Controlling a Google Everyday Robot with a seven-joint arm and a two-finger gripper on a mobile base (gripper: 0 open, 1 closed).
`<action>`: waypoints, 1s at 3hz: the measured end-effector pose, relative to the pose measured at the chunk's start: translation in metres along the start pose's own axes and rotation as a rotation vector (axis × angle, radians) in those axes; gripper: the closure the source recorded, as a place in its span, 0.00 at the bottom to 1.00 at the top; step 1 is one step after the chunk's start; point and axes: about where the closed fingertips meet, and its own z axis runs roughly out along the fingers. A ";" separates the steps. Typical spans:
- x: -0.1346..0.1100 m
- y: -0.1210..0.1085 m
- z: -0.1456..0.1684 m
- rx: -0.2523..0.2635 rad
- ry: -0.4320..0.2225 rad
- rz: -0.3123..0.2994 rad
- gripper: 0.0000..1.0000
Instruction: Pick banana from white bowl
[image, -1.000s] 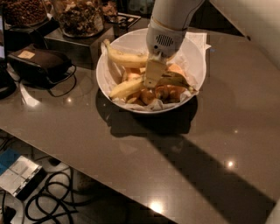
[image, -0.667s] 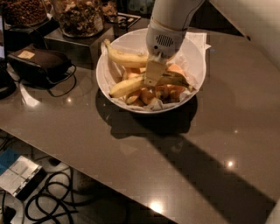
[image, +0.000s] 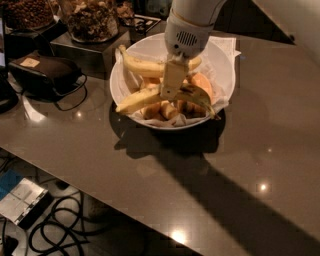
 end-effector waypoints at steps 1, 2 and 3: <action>-0.011 0.005 -0.014 0.024 -0.004 -0.027 1.00; -0.022 0.009 -0.021 0.029 0.005 -0.049 1.00; -0.034 0.019 -0.025 0.017 0.017 -0.083 1.00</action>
Offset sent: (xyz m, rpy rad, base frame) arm -0.0212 0.0182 0.0337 -0.0635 0.0054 0.0696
